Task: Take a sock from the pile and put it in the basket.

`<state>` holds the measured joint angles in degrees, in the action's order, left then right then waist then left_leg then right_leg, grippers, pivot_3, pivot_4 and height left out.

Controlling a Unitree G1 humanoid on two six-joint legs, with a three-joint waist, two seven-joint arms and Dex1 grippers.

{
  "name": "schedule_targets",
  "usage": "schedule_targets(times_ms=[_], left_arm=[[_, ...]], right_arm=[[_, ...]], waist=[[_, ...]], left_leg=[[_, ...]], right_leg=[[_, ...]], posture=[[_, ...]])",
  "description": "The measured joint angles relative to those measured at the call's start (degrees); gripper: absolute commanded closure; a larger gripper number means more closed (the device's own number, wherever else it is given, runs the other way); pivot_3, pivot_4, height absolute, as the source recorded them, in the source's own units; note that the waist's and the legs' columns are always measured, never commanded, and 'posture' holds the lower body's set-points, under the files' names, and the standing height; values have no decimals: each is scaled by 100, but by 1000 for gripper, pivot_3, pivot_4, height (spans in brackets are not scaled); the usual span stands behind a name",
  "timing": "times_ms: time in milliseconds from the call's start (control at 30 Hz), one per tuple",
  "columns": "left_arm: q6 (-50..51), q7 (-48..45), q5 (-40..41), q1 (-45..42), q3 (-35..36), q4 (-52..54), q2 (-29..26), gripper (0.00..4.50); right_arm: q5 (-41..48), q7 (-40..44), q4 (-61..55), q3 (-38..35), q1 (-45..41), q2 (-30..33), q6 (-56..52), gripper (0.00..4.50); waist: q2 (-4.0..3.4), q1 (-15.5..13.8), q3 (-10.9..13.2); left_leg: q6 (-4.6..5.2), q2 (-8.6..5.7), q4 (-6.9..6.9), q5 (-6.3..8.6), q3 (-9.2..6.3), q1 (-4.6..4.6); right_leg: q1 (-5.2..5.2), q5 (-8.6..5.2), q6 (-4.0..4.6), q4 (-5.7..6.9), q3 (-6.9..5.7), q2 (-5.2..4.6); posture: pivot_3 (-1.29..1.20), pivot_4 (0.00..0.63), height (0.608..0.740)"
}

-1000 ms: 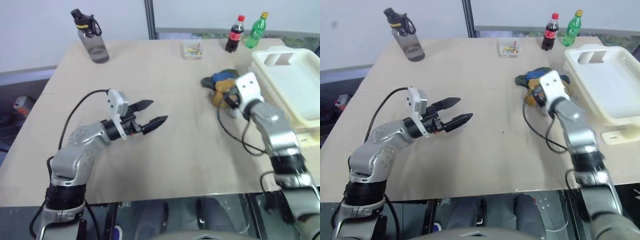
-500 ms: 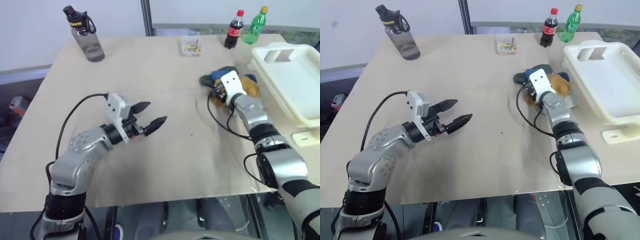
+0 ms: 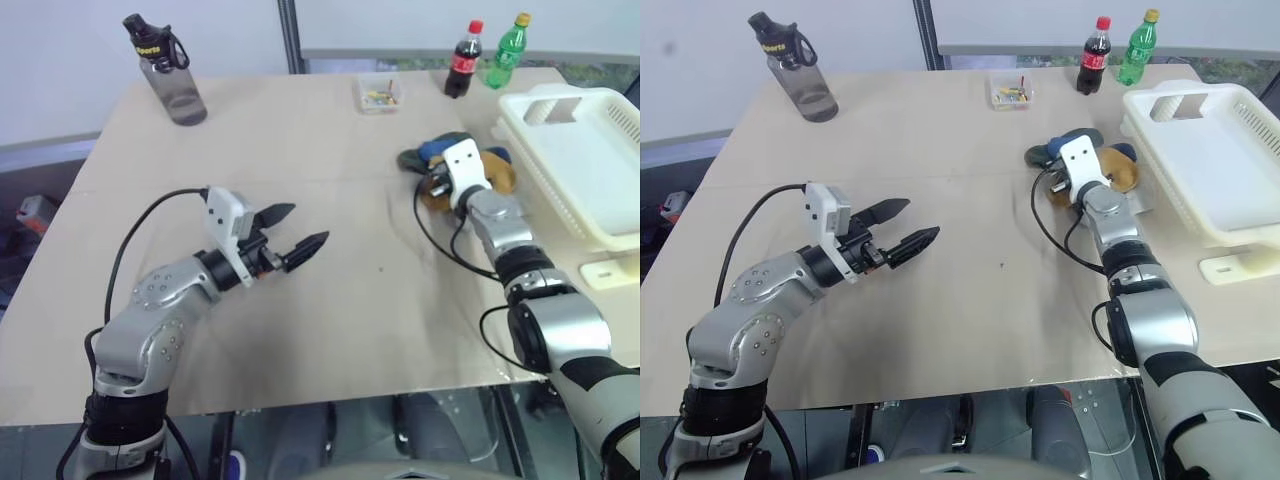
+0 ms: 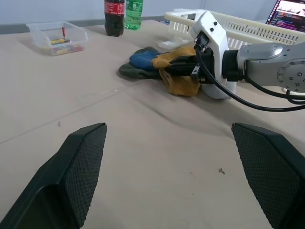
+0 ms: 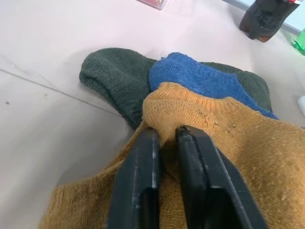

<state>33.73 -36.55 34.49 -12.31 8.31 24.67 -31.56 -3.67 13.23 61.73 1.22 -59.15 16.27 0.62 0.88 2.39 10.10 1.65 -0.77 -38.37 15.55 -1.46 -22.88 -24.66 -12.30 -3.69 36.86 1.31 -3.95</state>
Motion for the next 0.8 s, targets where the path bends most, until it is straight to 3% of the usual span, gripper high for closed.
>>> schedule_targets(times_ms=[400,500,600,800], left_arm=[[-59,-66,-23,-89,-78,-57,65,0],[-60,-75,-50,-93,-118,-62,85,0],[-60,-76,-53,-95,-144,-63,104,0],[-60,-73,-54,-94,-156,-63,104,0]], right_arm=[[143,293,-343,-118,24,-31,-168,4465],[145,414,-410,-116,86,-30,-195,3566],[145,415,-437,-116,129,-31,-196,2271],[151,348,-435,-153,130,-78,-192,2271]], waist=[[0,0,0],[0,0,0],[0,0,0],[0,0,0]], left_leg=[[0,0,0,0,0,0],[0,0,0,0,-1,0],[0,0,0,0,0,0],[-1,0,0,0,0,0]], right_leg=[[0,0,0,1,0,0],[0,0,0,1,0,0],[0,0,0,1,0,0],[0,0,0,1,0,0]], posture=[[0,150,740],[0,150,740],[0,150,740],[0,150,740]])
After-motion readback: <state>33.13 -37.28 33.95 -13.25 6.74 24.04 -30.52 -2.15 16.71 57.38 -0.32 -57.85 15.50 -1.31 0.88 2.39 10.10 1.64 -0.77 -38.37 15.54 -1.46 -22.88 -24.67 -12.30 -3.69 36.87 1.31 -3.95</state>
